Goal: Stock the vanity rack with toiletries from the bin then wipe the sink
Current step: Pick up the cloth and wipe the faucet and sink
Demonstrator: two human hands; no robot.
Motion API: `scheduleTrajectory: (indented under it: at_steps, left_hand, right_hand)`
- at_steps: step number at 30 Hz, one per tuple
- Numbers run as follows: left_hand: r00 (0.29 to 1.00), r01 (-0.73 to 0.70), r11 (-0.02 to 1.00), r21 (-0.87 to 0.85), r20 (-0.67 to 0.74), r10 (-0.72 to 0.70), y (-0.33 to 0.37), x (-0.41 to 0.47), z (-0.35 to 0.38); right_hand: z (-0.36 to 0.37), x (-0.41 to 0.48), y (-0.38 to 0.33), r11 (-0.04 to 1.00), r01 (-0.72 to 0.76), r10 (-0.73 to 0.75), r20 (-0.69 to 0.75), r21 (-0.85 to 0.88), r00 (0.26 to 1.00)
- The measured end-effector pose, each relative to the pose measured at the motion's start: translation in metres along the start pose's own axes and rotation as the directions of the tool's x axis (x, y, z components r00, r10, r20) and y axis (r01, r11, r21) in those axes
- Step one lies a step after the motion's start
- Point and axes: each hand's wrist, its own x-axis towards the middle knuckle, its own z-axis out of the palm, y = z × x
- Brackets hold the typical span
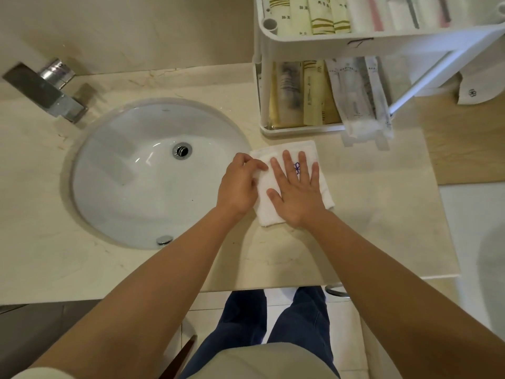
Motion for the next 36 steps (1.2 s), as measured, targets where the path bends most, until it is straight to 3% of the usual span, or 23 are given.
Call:
scheduleTrajectory:
  at_steps: [5, 10, 14, 18, 21, 36]
  left_hand:
    - [1.0, -0.01, 1.0, 0.026, 0.027, 0.01, -0.008, -0.014, -0.008]
    - [0.996, -0.087, 0.934, 0.347, 0.019, 0.086, -0.012, -0.01, -0.016]
    - [0.98, -0.158, 0.892, 0.424, 0.175, 0.091, -0.012, -0.012, -0.007]
    - [0.982, -0.157, 0.91, 0.383, 0.154, 0.105, -0.014, -0.015, -0.006]
    - [0.98, -0.175, 0.876, 0.449, 0.164, 0.112, -0.016, -0.016, -0.006]
    - [0.998, -0.063, 0.902, 0.426, 0.052, 0.045, -0.02, -0.072, 0.006]
  right_hand:
    - [0.002, -0.006, -0.009, 0.999, 0.032, -0.032, 0.025, -0.011, 0.999]
    - [0.002, -0.007, -0.011, 1.0, 0.027, -0.026, 0.041, -0.017, 0.999]
    - [0.002, -0.007, -0.011, 1.0, 0.02, -0.019, 0.046, -0.015, 0.999]
    - [0.003, -0.006, -0.011, 1.0, 0.013, -0.013, 0.051, -0.004, 0.999]
    - [0.003, -0.007, -0.011, 1.0, 0.01, -0.011, 0.055, 0.006, 0.998]
    - [0.016, -0.046, -0.026, 0.999, 0.041, -0.045, 0.103, 0.035, 0.994]
